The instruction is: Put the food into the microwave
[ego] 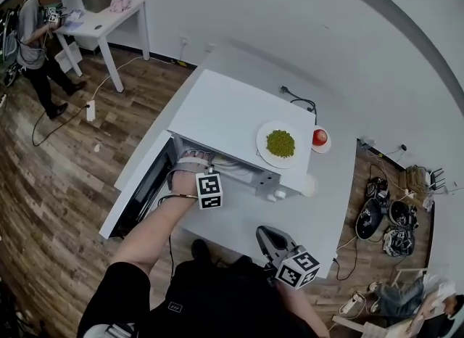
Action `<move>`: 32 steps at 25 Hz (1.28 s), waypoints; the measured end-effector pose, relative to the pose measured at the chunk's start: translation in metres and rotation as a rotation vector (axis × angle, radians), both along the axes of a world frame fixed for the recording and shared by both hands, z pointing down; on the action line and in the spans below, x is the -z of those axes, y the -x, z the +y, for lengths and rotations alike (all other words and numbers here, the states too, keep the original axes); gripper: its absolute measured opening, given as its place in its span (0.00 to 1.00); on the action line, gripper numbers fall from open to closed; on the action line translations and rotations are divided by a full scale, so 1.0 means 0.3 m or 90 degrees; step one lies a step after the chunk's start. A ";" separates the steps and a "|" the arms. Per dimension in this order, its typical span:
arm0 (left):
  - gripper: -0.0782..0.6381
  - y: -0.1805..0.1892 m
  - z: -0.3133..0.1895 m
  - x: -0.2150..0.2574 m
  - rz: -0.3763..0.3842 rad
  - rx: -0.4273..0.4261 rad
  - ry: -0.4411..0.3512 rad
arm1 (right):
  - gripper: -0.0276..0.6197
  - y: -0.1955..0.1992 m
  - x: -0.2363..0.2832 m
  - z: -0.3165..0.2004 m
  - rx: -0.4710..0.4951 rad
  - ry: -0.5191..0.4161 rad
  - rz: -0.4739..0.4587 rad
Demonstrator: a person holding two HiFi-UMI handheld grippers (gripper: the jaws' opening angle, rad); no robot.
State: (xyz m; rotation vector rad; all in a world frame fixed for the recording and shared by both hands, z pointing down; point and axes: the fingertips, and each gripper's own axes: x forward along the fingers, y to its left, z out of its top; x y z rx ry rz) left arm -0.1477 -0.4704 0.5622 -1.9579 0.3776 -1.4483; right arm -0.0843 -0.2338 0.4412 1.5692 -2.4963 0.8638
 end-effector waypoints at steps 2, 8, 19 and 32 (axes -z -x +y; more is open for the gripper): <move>0.33 0.001 0.058 0.040 0.056 0.031 0.035 | 0.06 -0.009 0.013 0.005 0.006 -0.009 0.000; 0.33 -0.032 0.335 0.193 0.204 0.083 0.128 | 0.06 -0.039 0.078 0.044 0.054 -0.057 -0.006; 0.22 -0.238 0.947 0.514 0.520 0.172 0.344 | 0.06 -0.281 0.210 0.399 0.083 -0.131 -0.049; 0.12 -0.358 1.336 0.856 0.723 0.094 0.419 | 0.06 -0.433 0.357 0.640 0.063 -0.201 -0.042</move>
